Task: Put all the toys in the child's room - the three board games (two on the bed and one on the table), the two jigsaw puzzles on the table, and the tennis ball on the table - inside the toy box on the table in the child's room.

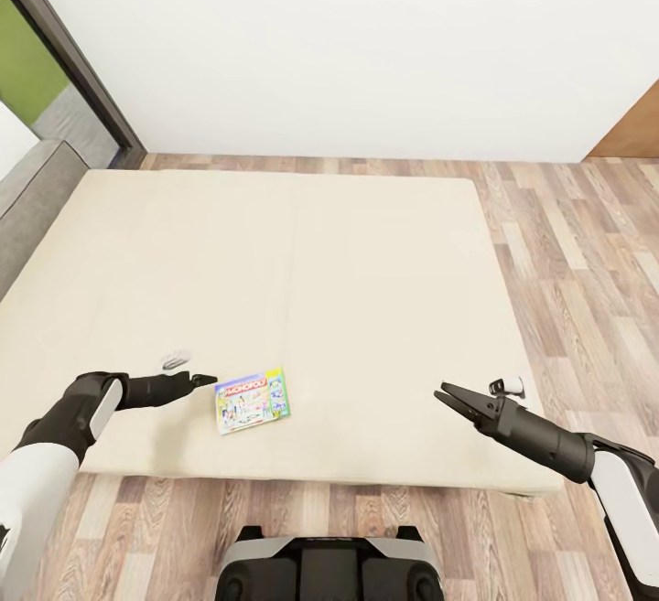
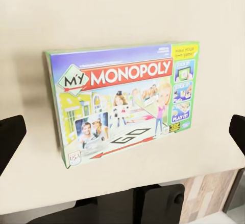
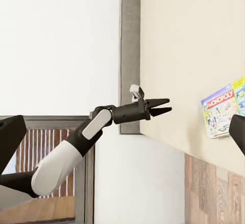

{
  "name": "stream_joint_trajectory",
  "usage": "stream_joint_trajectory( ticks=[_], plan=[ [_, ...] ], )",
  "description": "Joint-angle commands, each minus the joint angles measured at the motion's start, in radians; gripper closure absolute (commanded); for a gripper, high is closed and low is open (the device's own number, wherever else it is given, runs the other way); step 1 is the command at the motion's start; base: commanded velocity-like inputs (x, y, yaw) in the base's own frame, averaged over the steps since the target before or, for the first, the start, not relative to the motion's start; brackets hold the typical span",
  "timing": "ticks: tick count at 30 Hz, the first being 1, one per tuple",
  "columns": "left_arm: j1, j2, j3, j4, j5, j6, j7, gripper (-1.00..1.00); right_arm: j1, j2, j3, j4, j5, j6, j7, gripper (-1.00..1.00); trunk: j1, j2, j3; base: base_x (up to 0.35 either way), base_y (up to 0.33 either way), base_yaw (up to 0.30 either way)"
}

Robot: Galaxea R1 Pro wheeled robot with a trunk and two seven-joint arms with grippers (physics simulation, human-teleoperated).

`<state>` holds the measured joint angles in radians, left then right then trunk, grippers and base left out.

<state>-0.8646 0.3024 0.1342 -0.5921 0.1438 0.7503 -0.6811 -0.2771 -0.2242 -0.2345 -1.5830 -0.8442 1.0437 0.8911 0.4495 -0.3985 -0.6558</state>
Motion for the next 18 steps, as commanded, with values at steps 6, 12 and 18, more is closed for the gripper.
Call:
stream_joint_trajectory(
  ticks=[6, 12, 18],
  plan=[
    [-0.001, -0.003, 0.002, 0.000, 0.003, -0.002, 0.001, -1.00, -0.001, 0.000, 0.002, 0.000, 0.004, 0.004, 0.005, -1.00, 0.001, -0.002, -0.003, 0.000, 0.000, 0.000],
    [-0.001, -0.006, 0.002, 0.000, 0.002, -0.004, 0.001, -1.00, -0.001, 0.000, 0.002, 0.001, 0.004, 0.004, 0.005, -1.00, 0.001, -0.002, -0.009, 0.000, 0.000, 0.000],
    [-0.001, -0.009, 0.002, 0.000, 0.002, -0.006, 0.002, -1.00, -0.001, 0.000, 0.001, 0.001, 0.004, 0.004, 0.005, -1.00, 0.001, -0.002, -0.018, 0.000, 0.000, 0.000]
  ],
)
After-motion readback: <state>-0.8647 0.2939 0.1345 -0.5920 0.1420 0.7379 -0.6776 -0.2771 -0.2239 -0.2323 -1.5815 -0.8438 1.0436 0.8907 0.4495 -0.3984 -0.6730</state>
